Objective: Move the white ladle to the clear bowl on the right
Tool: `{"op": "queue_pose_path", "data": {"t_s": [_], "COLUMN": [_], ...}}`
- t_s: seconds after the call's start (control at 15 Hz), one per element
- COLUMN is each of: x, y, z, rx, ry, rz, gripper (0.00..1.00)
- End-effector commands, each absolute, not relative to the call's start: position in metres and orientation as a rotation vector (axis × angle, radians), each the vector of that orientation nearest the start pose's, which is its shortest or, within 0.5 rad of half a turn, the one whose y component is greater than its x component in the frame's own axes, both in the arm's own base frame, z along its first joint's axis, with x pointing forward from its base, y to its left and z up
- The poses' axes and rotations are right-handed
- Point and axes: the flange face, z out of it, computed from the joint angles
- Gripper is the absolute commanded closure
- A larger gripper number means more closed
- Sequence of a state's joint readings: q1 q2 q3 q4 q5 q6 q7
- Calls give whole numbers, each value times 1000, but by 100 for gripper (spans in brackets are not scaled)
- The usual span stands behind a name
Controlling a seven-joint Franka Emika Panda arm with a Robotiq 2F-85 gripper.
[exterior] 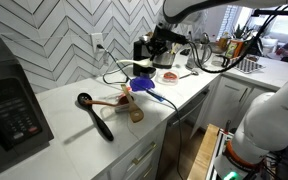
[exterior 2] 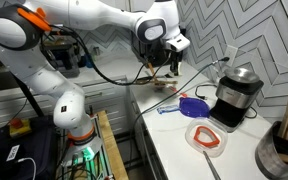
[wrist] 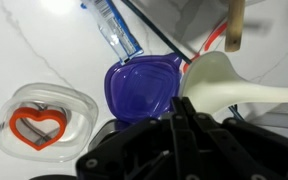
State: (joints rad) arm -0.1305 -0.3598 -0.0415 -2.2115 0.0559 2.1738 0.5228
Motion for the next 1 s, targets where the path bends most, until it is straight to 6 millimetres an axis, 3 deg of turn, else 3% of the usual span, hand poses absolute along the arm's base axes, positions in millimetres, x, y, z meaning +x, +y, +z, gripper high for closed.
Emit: {"op": "queue_pose_path", "data": {"t_s": [0.0,0.27,0.53,0.73,0.93], "x": [493,496,483,470,451], "y": [-151,-245,-317,-356,-376], "z": [552,535,529,536,546], "rx": [-2889,-2911,-3030,-3096,-3070], "ry": [850,709,595,590,633], "rz": [-426,-296,-138,-103,-147], "gripper": [99,99,99,99,99]}}
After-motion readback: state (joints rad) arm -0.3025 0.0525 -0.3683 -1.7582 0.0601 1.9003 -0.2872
